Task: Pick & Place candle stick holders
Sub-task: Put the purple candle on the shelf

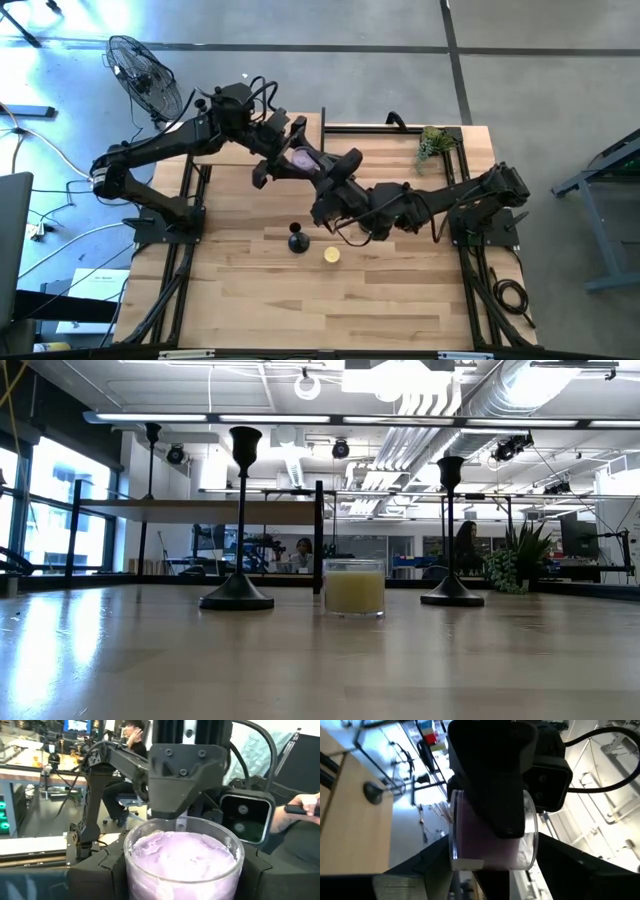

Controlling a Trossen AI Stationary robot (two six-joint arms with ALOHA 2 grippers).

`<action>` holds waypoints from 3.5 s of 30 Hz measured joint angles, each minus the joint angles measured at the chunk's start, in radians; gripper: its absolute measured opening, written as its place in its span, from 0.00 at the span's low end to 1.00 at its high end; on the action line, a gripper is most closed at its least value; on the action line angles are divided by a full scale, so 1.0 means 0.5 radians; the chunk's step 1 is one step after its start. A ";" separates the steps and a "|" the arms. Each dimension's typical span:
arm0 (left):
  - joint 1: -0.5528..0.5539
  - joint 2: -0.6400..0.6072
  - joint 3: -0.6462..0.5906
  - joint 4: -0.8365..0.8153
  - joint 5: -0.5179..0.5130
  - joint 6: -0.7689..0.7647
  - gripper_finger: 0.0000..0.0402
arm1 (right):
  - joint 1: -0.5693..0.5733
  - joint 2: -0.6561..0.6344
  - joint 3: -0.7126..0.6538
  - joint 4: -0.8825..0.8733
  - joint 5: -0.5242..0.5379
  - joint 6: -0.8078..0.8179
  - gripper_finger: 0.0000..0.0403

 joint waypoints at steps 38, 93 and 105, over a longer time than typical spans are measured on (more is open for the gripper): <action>0.003 0.084 -0.002 -0.214 -2.752 0.207 0.54 | 0.382 -0.665 -0.011 -0.066 0.455 0.487 0.63; 0.328 0.503 -0.934 1.118 -2.778 -0.055 0.54 | 0.429 -0.988 -0.011 -0.722 0.458 0.593 0.63; 0.328 0.676 -0.934 1.260 -2.783 -0.063 0.54 | 0.364 -0.987 -0.011 -0.854 0.446 0.669 0.63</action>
